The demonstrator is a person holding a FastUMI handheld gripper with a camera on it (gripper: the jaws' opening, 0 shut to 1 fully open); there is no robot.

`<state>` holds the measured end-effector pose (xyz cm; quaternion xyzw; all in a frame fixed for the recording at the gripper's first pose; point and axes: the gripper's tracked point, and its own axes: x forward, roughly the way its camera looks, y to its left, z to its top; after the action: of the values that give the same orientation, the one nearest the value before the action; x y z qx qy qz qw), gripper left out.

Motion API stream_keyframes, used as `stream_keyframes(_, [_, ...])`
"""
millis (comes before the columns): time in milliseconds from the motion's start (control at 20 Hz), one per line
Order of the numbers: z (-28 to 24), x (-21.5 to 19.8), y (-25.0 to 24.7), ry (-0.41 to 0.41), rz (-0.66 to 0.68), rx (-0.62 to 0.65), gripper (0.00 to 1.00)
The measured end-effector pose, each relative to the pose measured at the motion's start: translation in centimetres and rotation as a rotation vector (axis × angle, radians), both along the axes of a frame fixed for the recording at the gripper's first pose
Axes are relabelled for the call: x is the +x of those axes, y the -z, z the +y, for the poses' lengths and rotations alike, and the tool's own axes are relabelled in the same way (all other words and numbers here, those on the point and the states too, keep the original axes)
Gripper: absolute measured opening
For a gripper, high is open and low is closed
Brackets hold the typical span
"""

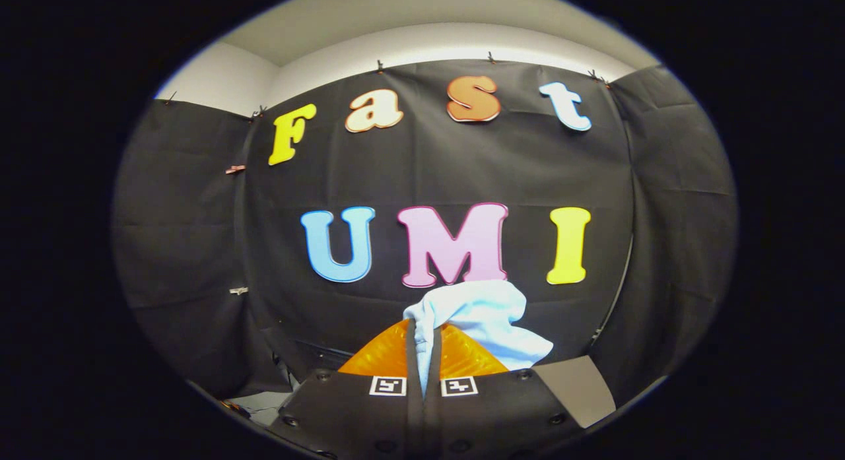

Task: Put the clothes into the washing machine and then close the washing machine lid.

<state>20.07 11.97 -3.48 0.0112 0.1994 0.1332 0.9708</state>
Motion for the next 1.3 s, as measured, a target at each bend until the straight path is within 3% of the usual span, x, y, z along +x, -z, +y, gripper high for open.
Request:
stream_keyframes(700, [18.4, -1.7, 10.5, -0.356, 0.167, 0.116, 0.05])
stream_keyframes(1300, [22.7, -3.8, 31.5, -0.469, 0.542, -0.007, 0.05])
